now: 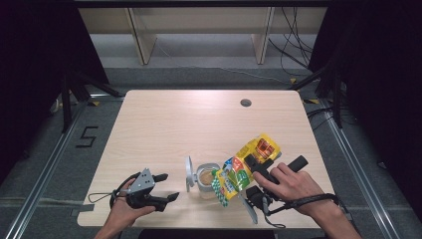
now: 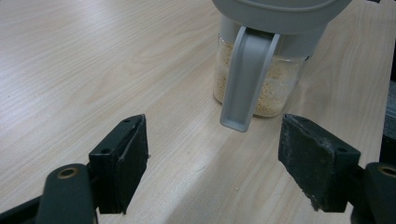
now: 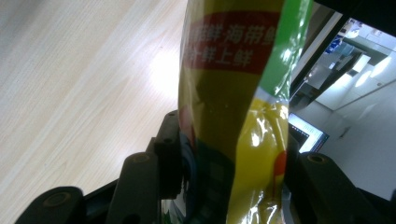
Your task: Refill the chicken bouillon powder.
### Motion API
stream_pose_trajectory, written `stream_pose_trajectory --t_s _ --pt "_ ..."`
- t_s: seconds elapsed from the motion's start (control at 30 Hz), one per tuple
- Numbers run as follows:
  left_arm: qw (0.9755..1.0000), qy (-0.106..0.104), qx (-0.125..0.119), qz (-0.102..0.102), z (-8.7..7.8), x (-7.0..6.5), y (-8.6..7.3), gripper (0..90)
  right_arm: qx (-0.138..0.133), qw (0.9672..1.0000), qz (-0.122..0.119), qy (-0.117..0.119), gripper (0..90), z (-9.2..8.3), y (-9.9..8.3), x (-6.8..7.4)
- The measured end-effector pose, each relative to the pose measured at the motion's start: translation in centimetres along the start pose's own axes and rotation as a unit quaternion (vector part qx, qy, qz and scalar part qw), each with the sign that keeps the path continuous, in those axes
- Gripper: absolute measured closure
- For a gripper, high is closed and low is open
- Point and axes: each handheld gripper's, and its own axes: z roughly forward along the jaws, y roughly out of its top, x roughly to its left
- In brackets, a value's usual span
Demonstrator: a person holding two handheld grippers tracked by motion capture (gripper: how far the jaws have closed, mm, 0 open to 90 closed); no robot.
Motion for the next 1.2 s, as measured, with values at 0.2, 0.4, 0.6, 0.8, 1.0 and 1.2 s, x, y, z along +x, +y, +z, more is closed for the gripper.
stream_pose_trajectory --t_s 0.2,0.4,0.6,0.8,1.0,1.2 --pt "1.0 0.0 -0.003 -0.003 0.0 0.0 0.0 24.0 -0.005 0.9998 0.011 -0.013 59.0 -0.2 -0.2 0.0" --pt "1.0 0.0 -0.003 0.002 0.0 0.0 0.0 24.0 -0.024 0.9997 0.01 -0.004 59.1 0.0 -0.4 0.3" --pt "1.0 0.002 -0.003 -0.006 0.1 -0.1 -0.1 24.0 -0.032 0.9989 0.034 0.003 59.2 0.0 -0.7 0.8" --pt "1.0 -0.002 -0.004 -0.007 0.1 -0.1 -0.1 24.0 -0.037 0.9974 0.062 0.009 61.2 0.3 -1.1 1.6" --pt "1.0 -0.002 -0.004 -0.006 0.1 -0.1 -0.1 24.0 -0.047 0.9941 0.097 0.011 66.1 0.7 -1.4 2.1" --pt "1.0 -0.003 -0.005 0.0 0.1 0.0 -0.1 24.0 -0.084 0.9837 0.159 0.015 68.4 1.9 -2.5 3.0"
